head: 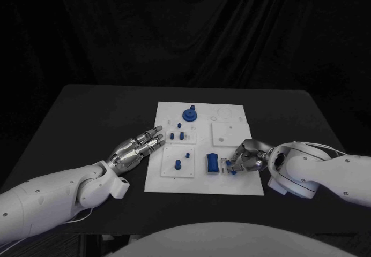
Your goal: Assemble the parts on the task board
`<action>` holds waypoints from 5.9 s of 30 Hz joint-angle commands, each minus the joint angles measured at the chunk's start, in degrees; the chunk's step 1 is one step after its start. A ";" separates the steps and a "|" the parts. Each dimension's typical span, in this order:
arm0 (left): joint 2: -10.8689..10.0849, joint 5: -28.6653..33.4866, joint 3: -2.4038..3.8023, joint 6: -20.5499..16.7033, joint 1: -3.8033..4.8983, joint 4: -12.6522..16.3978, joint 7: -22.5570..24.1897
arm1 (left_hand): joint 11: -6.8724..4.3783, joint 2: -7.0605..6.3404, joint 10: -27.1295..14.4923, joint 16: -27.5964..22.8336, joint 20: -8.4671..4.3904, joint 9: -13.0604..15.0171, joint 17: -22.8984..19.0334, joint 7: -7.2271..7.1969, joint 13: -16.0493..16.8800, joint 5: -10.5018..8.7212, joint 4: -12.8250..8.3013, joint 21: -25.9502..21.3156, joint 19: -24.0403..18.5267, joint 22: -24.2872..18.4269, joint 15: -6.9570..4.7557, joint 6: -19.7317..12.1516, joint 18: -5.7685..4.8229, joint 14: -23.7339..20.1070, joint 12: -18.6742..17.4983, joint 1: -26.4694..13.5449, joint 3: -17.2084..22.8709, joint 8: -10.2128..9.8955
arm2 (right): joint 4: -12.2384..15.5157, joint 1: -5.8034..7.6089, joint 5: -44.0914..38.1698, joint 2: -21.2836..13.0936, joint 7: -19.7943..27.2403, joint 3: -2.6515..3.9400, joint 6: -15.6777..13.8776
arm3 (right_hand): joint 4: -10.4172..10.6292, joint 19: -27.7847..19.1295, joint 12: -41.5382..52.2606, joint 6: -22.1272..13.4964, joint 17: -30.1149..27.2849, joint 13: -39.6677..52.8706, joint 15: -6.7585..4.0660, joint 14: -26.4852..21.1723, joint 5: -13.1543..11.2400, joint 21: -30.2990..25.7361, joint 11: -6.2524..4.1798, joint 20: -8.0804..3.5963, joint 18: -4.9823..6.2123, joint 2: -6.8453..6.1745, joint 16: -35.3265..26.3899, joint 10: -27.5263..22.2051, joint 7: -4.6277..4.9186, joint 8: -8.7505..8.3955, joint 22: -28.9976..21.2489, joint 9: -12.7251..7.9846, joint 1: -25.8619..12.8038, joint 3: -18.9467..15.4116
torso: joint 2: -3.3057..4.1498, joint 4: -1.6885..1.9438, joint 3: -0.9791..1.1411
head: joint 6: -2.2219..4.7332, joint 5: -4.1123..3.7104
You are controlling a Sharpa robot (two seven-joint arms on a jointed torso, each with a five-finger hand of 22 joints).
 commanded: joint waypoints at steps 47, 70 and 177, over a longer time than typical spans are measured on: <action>0.91 0.15 -0.08 0.90 -0.29 -0.53 0.69 | 0.25 0.02 0.00 -0.21 0.46 0.07 -0.05 0.44 -0.05 0.23 -0.11 -0.01 0.04 -0.07 0.45 0.26 0.61 0.08 -0.06 0.30 0.42 0.29 | 0.51 0.88 10.49 0.00 -3.86 0.01 -5.26 | 1.86 3.51 0.15 0.54 15.10 15.10 -0.80 5.90 -6.57 -0.40 -0.68 -0.84 0.36 -0.34 0.17 6.07 -0.68 -0.21 13.36 0.51 -5.11 -1.16 | -0.02 0.00 -0.03 | 0.00 0.66; 0.94 0.15 -0.08 1.02 -0.42 -0.52 0.53 | 0.28 0.05 -0.02 -0.21 0.46 0.07 -0.05 0.48 -0.06 0.23 -0.13 -0.01 0.04 -0.08 0.46 0.25 0.60 0.08 -0.07 0.24 0.55 0.28 | 0.57 0.87 10.30 0.92 -4.57 0.01 -3.35 | 2.75 3.57 0.15 0.35 15.10 15.10 -0.60 5.90 -11.93 -0.37 -0.44 -0.65 0.34 -0.74 0.17 6.07 -0.43 -0.62 13.39 0.40 -6.58 -2.49 | 0.00 -0.02 0.00 | 0.00 0.87; 3.35 8.62 10.12 -51.74 5.66 11.59 -8.59 | 1.41 -16.62 -0.43 -0.21 -10.52 -1.69 -0.05 -0.01 -0.20 -28.45 -1.10 -0.21 -0.15 -0.67 -5.63 -11.89 -8.41 0.08 -0.20 -62.10 7.15 -1.62 | -15.33 -5.05 60.37 15.77 55.07 14.11 -26.00 | -8.53 -83.95 -89.85 -55.99 -74.90 -74.90 2.82 -84.10 -29.25 -86.10 -0.59 -3.58 -0.91 2.13 -89.83 -83.93 -4.76 -17.19 -74.95 -23.45 -77.81 -10.44 | -5.88 -3.76 3.43 | 15.60 2.53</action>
